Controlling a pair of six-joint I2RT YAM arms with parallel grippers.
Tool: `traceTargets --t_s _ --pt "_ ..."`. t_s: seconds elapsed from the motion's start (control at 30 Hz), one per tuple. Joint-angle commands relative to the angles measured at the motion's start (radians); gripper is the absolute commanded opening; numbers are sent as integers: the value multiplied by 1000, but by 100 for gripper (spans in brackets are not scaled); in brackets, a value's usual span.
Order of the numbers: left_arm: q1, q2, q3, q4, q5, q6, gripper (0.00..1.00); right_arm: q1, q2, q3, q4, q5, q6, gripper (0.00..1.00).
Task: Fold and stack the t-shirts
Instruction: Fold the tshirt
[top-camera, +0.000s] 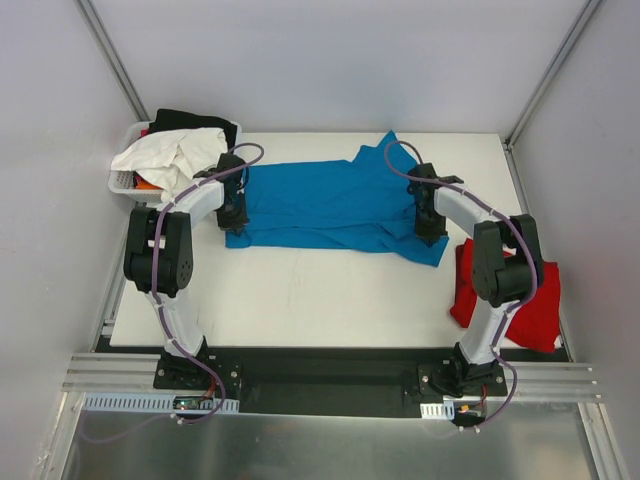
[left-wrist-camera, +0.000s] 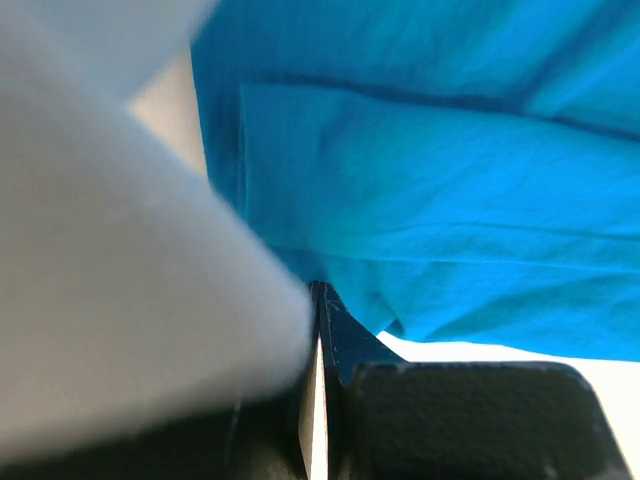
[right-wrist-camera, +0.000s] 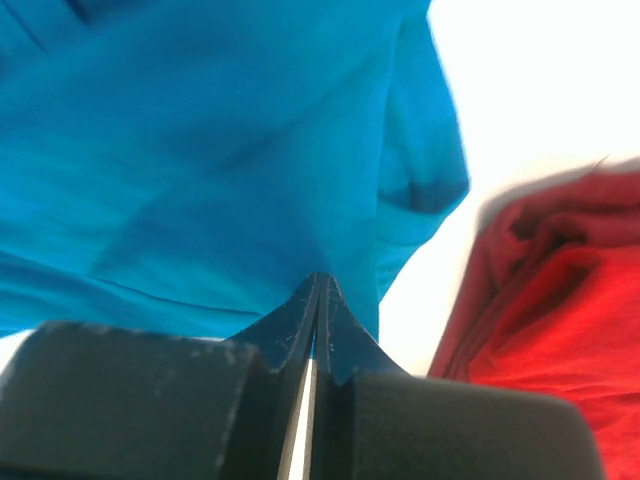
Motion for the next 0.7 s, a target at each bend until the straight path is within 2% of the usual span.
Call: traceTargets --t_s 0.0,0.37,0.67 --pt "-6 -4 -34 -20 -20 -5 0 6 -49 -79 9 -49 49 1" --pt "-8 -12 -121 -11 -11 -11 0 9 -94 -198 68 -131 72 1" --pt "-8 -121 -278 3 -20 -11 0 7 -195 -321 85 -160 94 1"
